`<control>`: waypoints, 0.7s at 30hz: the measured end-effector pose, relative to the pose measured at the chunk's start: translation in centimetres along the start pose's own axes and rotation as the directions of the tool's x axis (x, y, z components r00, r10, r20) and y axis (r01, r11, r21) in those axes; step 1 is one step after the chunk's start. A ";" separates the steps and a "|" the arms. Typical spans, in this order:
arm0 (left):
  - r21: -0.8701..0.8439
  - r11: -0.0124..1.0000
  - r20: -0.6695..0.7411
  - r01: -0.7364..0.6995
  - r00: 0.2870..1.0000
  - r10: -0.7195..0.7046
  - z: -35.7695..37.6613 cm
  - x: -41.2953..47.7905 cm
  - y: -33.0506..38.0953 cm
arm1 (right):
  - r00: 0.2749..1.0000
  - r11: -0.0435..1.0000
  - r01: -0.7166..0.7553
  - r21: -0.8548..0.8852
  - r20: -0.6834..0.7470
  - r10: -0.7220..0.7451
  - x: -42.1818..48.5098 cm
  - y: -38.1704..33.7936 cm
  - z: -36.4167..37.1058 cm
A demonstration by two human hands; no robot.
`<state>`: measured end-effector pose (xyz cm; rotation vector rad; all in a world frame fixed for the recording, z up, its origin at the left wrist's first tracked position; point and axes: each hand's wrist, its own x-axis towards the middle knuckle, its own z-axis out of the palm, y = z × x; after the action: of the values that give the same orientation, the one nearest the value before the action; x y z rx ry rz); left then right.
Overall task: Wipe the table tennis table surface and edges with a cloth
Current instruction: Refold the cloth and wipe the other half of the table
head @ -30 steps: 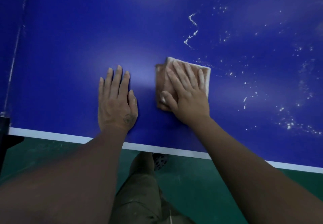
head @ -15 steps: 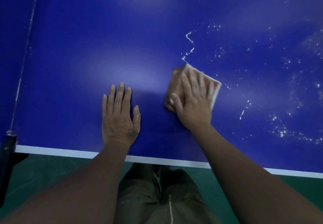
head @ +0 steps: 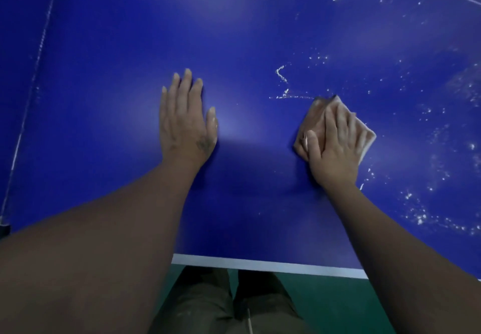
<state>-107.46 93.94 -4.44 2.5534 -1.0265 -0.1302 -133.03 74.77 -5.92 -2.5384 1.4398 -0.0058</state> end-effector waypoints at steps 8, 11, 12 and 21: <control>0.091 0.996 -0.040 0.011 0.999 -0.007 1.9 5.0 0.5 | 0.953 0.954 0.300 -0.021 -0.040 -0.300 -1.5 -9.3 3.0; 0.173 0.985 -0.021 0.009 1.000 -0.006 2.1 5.2 0.2 | 0.940 0.941 0.337 -0.004 -0.057 -0.337 1.8 -12.4 3.7; 0.188 0.982 -0.013 0.014 1.000 -0.012 2.2 5.2 0.3 | 0.936 0.937 0.348 0.001 -0.055 -0.348 3.0 -12.4 3.7; 0.232 0.971 0.041 0.058 0.997 -0.070 2.3 5.5 0.6 | 0.996 0.997 0.077 -0.004 -0.051 -0.077 7.0 -0.2 0.0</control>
<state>-104.37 89.08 -6.05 2.8071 -1.0309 -0.0969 -129.28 68.94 -6.60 -2.6122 1.3592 -0.0820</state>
